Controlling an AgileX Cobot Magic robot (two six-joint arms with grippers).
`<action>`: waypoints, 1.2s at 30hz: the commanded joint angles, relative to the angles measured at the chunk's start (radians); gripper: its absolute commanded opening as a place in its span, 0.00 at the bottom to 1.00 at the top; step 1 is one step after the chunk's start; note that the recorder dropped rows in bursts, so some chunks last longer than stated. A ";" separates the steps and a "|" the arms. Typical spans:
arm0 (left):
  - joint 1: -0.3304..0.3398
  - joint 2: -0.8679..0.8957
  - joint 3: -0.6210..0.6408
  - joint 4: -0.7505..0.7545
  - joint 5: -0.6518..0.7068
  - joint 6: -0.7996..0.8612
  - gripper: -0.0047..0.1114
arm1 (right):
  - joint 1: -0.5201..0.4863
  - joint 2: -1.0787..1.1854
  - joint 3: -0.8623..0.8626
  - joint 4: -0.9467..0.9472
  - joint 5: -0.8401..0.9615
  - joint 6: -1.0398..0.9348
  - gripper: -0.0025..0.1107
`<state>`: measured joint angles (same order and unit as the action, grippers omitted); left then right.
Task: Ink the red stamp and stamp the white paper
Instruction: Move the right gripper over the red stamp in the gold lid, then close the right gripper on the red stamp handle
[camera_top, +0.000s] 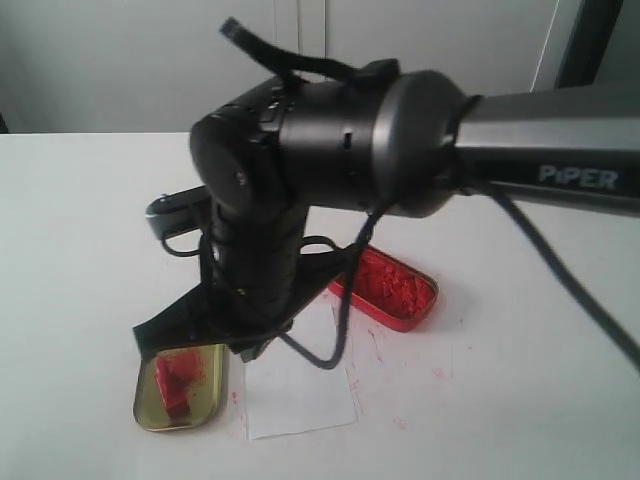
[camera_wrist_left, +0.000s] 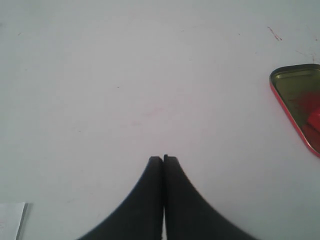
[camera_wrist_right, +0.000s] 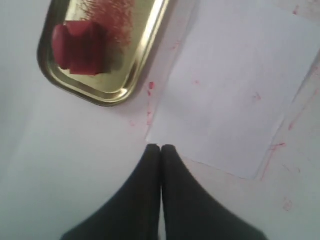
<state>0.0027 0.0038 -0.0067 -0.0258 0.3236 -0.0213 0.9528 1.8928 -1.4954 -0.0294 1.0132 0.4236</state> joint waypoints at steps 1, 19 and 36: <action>-0.003 -0.004 0.007 0.001 0.009 -0.001 0.04 | 0.053 0.066 -0.089 -0.027 0.025 0.025 0.02; -0.003 -0.004 0.007 0.001 0.009 -0.001 0.04 | 0.116 0.277 -0.375 -0.052 0.086 -0.006 0.02; -0.003 -0.004 0.007 0.001 0.009 -0.001 0.04 | 0.116 0.332 -0.390 -0.097 0.062 -0.016 0.33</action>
<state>0.0027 0.0038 -0.0067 -0.0258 0.3236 -0.0213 1.0672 2.2063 -1.8809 -0.1034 1.0859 0.4168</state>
